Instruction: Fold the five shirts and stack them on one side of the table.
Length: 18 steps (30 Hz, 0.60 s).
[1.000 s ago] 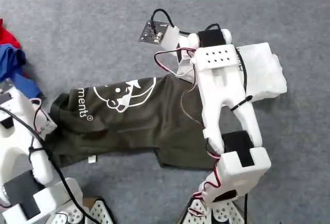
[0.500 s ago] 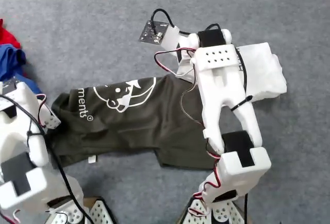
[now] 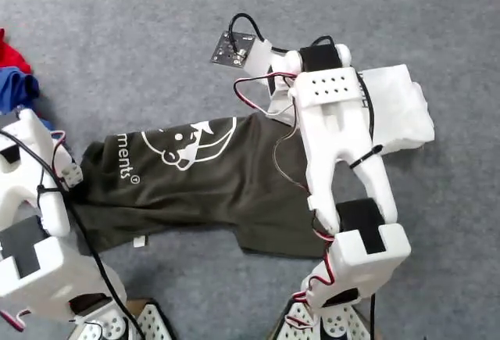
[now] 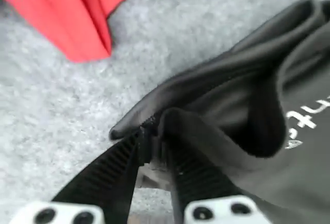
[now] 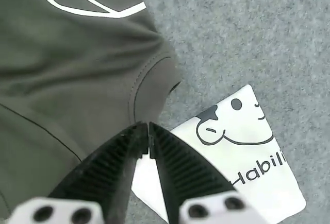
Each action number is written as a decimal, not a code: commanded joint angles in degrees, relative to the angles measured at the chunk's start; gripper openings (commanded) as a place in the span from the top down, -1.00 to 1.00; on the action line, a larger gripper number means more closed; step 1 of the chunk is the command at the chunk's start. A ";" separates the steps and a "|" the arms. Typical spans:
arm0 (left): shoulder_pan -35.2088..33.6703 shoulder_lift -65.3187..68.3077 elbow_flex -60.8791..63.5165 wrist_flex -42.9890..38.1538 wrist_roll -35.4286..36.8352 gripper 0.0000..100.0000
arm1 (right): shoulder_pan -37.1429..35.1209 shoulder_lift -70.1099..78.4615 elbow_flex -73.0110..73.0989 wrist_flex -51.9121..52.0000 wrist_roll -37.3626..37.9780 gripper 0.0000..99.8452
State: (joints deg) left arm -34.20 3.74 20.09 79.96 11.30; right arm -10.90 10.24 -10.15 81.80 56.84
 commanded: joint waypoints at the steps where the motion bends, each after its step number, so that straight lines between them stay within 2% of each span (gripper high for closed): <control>1: 0.04 -0.26 -5.85 5.36 0.00 0.90 | 0.26 -0.22 -2.59 -0.09 0.53 0.97; 4: 0.04 -0.26 -6.99 8.70 -0.18 0.90 | 0.26 -0.22 -2.59 -0.09 0.53 0.97; 13: 0.13 -0.26 -6.64 17.32 -8.18 0.90 | 1.32 0.92 -3.03 -0.09 0.53 0.97; 18: -2.33 -0.79 -7.16 20.66 -11.78 0.86 | 1.41 6.02 -4.35 -0.18 0.44 0.97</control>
State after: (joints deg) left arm -34.73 3.74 15.69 98.33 1.45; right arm -10.29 14.99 -11.47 81.80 56.84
